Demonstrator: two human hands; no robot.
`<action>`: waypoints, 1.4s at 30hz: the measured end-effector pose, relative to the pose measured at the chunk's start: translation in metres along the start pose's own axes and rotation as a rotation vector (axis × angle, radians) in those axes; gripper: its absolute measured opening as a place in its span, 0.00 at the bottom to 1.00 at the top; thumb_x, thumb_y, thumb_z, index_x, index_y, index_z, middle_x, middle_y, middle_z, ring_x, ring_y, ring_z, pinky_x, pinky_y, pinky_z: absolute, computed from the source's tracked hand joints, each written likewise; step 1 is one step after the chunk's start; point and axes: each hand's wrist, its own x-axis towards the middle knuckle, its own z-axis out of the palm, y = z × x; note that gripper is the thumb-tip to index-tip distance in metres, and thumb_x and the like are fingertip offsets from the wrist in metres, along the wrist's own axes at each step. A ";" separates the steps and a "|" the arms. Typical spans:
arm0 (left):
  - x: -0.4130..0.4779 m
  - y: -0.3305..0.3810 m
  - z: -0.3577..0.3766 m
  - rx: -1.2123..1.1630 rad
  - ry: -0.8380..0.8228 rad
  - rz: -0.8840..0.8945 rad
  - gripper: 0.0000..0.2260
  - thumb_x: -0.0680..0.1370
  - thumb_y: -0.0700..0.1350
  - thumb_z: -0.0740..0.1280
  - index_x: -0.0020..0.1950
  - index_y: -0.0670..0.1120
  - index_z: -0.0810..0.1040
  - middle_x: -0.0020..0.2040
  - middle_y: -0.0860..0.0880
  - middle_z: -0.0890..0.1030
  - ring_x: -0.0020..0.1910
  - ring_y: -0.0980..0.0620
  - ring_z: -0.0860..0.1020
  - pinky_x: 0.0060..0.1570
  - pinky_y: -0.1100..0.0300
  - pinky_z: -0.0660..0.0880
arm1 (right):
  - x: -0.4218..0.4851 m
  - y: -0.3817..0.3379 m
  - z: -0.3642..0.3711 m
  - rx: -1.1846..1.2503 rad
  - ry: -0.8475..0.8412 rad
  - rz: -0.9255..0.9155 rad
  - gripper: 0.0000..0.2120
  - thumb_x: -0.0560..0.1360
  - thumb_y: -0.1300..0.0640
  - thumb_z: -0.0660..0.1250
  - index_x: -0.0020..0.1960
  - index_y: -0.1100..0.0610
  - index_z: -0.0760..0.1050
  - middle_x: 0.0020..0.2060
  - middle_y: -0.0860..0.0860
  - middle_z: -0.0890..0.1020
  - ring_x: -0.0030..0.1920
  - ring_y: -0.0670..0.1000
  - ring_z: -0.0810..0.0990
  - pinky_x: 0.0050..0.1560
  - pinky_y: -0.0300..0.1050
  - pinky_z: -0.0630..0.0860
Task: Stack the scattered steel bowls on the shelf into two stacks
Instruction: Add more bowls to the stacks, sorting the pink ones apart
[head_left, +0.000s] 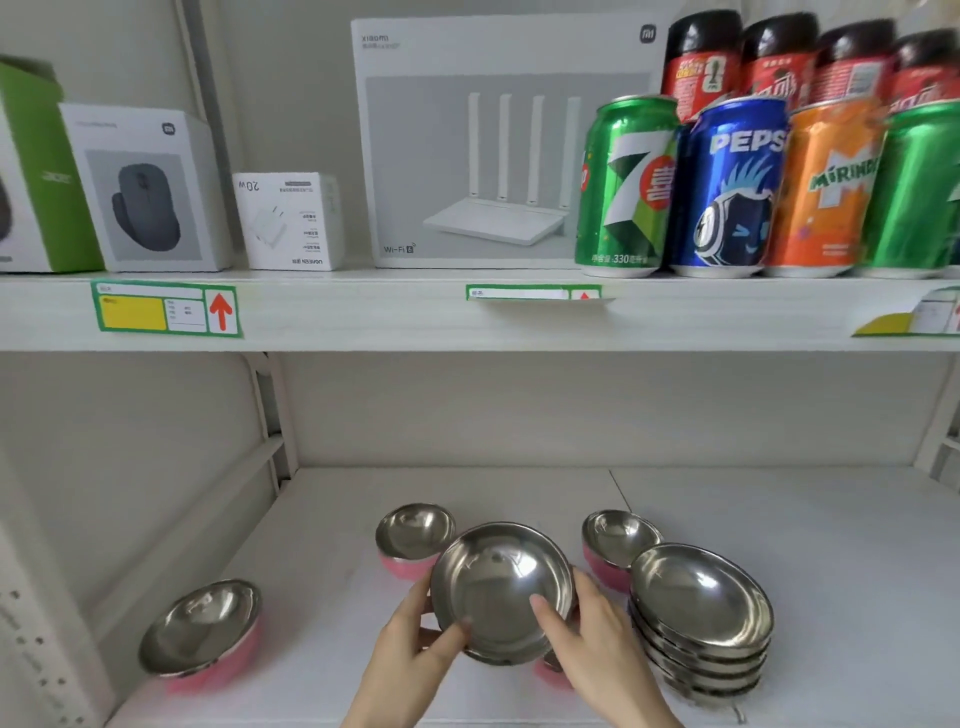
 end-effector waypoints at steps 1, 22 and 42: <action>-0.002 0.006 0.007 -0.007 0.004 0.014 0.26 0.75 0.42 0.70 0.65 0.64 0.66 0.51 0.55 0.82 0.33 0.60 0.81 0.40 0.71 0.73 | 0.000 0.004 -0.008 -0.003 0.002 -0.014 0.20 0.73 0.39 0.62 0.61 0.46 0.70 0.51 0.44 0.80 0.56 0.48 0.77 0.56 0.44 0.72; -0.001 0.085 0.167 0.039 -0.025 0.073 0.18 0.75 0.43 0.68 0.60 0.60 0.73 0.47 0.61 0.83 0.43 0.63 0.81 0.47 0.66 0.77 | 0.024 0.111 -0.154 -0.076 0.048 -0.030 0.25 0.67 0.31 0.55 0.46 0.50 0.75 0.43 0.46 0.80 0.49 0.50 0.77 0.52 0.49 0.74; 0.026 0.069 0.232 0.154 0.023 -0.125 0.15 0.73 0.43 0.67 0.57 0.57 0.73 0.50 0.55 0.81 0.44 0.57 0.79 0.44 0.66 0.73 | 0.060 0.178 -0.155 -0.334 -0.053 -0.031 0.23 0.74 0.36 0.56 0.48 0.54 0.76 0.46 0.52 0.73 0.55 0.54 0.68 0.57 0.46 0.68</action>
